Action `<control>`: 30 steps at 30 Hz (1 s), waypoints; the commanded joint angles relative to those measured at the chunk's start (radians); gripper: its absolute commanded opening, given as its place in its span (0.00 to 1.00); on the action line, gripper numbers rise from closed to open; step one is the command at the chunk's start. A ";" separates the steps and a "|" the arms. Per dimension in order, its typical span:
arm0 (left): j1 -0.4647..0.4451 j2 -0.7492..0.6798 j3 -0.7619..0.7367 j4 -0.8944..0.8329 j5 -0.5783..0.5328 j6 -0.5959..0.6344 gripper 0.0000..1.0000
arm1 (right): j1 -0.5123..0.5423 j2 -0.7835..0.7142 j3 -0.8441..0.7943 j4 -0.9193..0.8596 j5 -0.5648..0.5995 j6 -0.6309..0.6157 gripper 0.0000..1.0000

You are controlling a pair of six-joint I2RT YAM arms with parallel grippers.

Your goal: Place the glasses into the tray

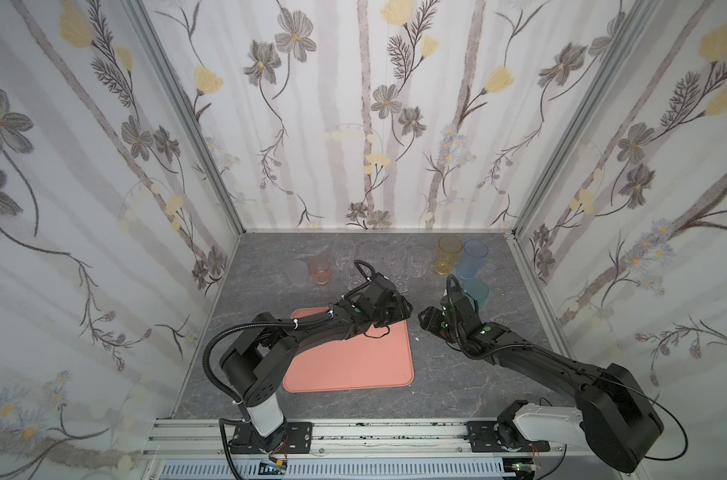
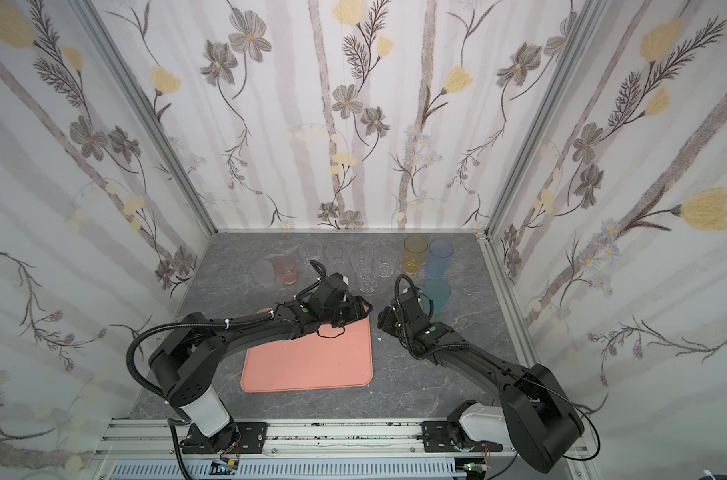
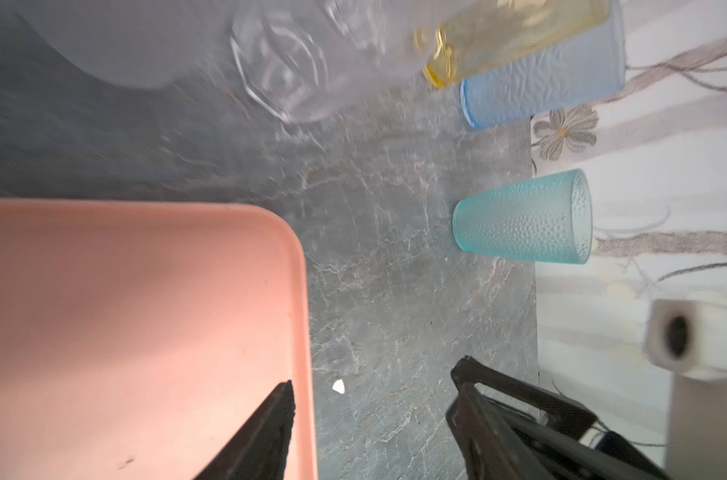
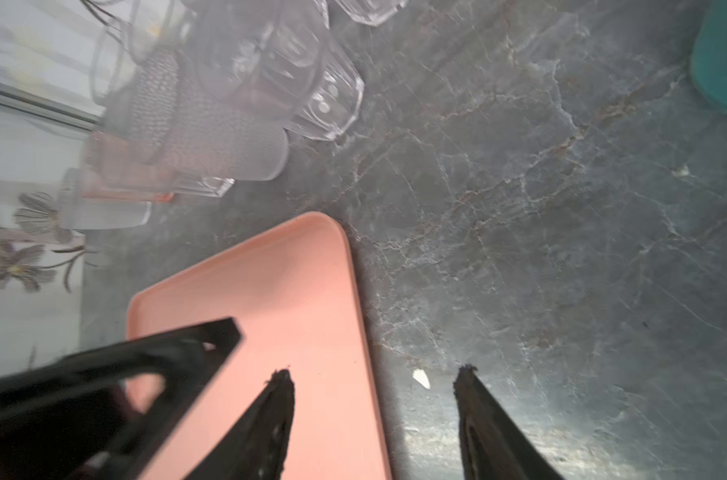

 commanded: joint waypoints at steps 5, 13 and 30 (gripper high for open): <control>0.137 -0.231 -0.174 -0.055 -0.148 0.133 0.74 | 0.094 0.138 0.097 -0.114 0.050 -0.072 0.45; 0.217 -0.356 -0.246 -0.109 -0.286 0.243 0.79 | 0.132 0.363 0.270 -0.173 0.026 -0.164 0.33; 0.252 -0.435 -0.267 -0.111 -0.354 0.291 0.80 | 0.080 0.432 0.278 -0.254 0.043 -0.320 0.07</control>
